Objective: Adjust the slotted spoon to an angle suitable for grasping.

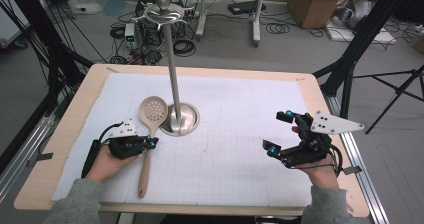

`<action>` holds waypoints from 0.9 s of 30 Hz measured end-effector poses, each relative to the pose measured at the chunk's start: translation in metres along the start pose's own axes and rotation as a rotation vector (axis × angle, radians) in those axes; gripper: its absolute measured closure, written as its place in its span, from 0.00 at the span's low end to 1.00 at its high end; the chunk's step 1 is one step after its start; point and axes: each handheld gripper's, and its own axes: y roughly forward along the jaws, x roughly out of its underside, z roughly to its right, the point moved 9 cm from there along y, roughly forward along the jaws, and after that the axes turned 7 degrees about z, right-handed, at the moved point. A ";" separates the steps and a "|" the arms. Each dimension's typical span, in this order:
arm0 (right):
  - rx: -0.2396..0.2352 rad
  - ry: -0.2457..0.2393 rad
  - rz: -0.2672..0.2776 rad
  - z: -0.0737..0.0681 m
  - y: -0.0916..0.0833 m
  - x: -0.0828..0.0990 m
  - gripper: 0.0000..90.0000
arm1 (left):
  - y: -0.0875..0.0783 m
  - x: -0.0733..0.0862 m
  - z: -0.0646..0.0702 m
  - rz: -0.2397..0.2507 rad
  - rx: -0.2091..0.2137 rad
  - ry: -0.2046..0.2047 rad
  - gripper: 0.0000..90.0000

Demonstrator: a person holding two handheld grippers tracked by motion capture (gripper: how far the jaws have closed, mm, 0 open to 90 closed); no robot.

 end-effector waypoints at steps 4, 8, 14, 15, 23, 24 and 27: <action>-0.004 -0.005 0.018 -0.002 -0.005 -0.001 0.02 | 0.003 -0.003 -0.003 -0.008 0.011 0.011 1.00; 0.005 -0.001 0.019 -0.004 -0.009 0.000 0.02 | 0.005 -0.008 -0.007 -0.016 0.011 -0.003 1.00; 0.009 0.006 -0.001 -0.006 -0.011 0.005 0.02 | 0.011 -0.002 -0.016 -0.057 -0.011 0.007 1.00; 0.011 0.006 -0.005 -0.006 -0.011 0.005 0.02 | 0.013 -0.002 -0.016 -0.066 -0.016 0.016 1.00; 0.017 -0.001 -0.027 -0.007 -0.013 0.011 0.02 | 0.021 0.004 -0.025 -0.120 -0.046 0.037 1.00; 0.016 -0.002 -0.027 -0.007 -0.014 0.011 0.02 | 0.022 0.004 -0.026 -0.119 -0.048 0.033 1.00; 0.018 0.004 -0.020 -0.007 -0.017 0.011 0.02 | 0.021 0.004 -0.026 -0.121 -0.051 0.036 1.00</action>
